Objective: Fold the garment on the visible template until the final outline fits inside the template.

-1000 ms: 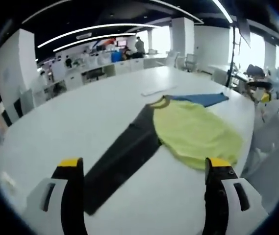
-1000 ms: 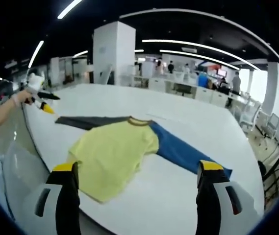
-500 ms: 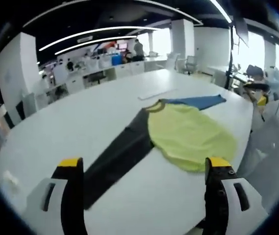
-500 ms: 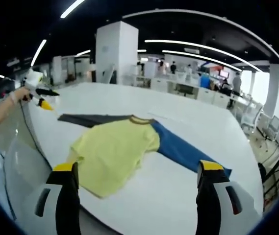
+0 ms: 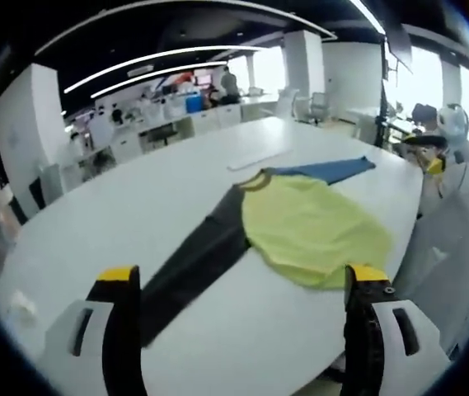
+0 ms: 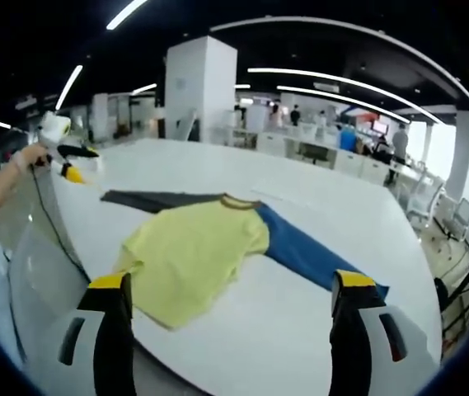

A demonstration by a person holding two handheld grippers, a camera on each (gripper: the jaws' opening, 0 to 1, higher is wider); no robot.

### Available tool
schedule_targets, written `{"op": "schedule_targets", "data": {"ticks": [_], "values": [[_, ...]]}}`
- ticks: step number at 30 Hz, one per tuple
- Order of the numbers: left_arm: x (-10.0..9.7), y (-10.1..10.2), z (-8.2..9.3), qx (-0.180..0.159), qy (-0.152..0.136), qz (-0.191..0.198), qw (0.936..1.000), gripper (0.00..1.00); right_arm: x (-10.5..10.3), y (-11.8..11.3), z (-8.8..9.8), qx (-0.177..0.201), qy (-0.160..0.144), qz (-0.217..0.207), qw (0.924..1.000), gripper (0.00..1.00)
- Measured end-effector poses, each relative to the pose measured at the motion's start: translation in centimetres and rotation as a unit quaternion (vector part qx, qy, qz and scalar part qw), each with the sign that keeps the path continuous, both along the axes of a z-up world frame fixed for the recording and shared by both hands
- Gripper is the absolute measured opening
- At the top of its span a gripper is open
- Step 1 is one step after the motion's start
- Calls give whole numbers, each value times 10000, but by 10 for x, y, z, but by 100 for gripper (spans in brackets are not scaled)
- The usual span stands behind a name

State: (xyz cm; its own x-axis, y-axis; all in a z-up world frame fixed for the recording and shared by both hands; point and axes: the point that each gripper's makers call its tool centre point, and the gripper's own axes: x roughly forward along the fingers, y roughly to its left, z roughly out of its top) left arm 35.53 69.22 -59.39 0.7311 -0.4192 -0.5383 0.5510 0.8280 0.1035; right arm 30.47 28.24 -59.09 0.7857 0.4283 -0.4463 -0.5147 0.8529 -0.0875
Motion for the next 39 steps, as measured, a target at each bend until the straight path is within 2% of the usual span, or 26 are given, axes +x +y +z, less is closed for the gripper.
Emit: {"op": "schedule_targets", "data": {"ticks": [10,23,29,39], "values": [[-18,-14,3,-125,-97,-95,9998,100,-6,-1,1,-34,-9,61,10000,100],[-44,-19,-8,-35,-6,-17,10000,100,-16,4,-1,-21,7,115,9999,100],[-56,-25,-12,-37,130,-120,9998,100,-20,7,-4,-47,51,133,9999,100],[-69,-32,-10,-124,84,-103,9998,100,-27,9,-7,-89,90,190,9997,100]]}}
